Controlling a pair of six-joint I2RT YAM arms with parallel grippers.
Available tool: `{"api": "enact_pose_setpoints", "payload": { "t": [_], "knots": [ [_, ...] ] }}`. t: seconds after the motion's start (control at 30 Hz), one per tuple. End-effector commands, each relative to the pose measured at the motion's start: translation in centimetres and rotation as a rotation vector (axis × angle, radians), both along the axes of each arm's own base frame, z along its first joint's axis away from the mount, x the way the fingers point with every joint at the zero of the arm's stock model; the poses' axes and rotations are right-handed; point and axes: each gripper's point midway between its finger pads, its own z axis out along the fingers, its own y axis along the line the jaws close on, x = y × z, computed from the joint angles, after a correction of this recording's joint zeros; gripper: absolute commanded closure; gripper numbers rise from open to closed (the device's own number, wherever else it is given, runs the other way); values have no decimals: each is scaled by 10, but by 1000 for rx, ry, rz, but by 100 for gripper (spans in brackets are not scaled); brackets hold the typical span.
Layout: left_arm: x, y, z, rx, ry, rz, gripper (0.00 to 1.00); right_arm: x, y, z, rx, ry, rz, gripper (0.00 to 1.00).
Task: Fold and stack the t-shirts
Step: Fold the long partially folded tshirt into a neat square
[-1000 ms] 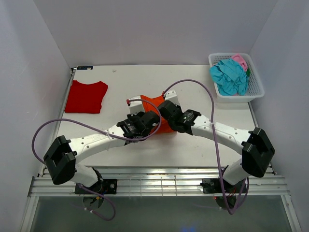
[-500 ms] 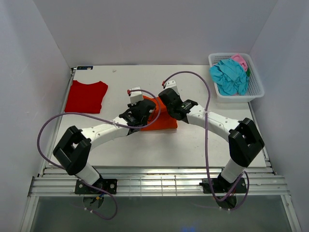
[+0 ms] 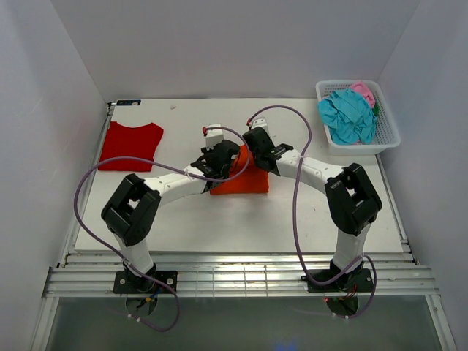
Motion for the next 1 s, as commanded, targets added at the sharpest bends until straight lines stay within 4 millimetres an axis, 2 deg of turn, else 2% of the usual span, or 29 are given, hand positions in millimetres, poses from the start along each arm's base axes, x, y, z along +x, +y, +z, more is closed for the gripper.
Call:
{"api": "enact_pose_setpoints", "payload": {
  "t": [0.0, 0.43, 0.47, 0.53, 0.57, 0.63, 0.67, 0.73, 0.77, 0.8, 0.83, 0.87, 0.97],
  "knots": [
    [22, -5, 23, -33, -61, 1, 100, 24, 11, 16, 51, -64, 3, 90],
    [45, 4, -2, -5, -22, 23, 100, 53, 11, -9, 37, -57, -12, 91],
    [50, 1, 1, -22, -42, 23, 100, 55, 11, -10, 38, -57, -16, 91],
    [55, 4, -9, -16, -27, 27, 99, 59, 8, -16, 28, -54, -28, 90],
    [57, 4, -10, -14, -29, 26, 96, 61, 8, -17, 28, -58, -32, 89],
    [65, 5, -10, -12, -53, 33, 87, 69, 5, -21, 23, -76, -48, 81],
    [68, 5, -8, 8, -66, 28, 67, 75, 3, -16, 20, -102, -67, 72],
    [78, 4, 4, 21, -106, 38, 46, 85, 2, -14, 10, -130, -73, 66],
    [83, 3, 12, 38, -126, 32, 34, 94, 2, -1, 13, -163, -90, 64],
    [88, 2, 21, 43, -143, 35, 16, 100, 2, 4, 4, -182, -90, 62],
    [96, 0, 40, 41, -180, 49, 10, 105, 1, 14, -1, -203, -100, 61],
    [99, 0, 50, 46, -200, 52, 8, 109, -2, 25, -11, -232, -121, 58],
    [102, 3, 92, 33, -270, 67, 6, 117, -5, 74, 14, -332, -135, 55]
  ]
}}
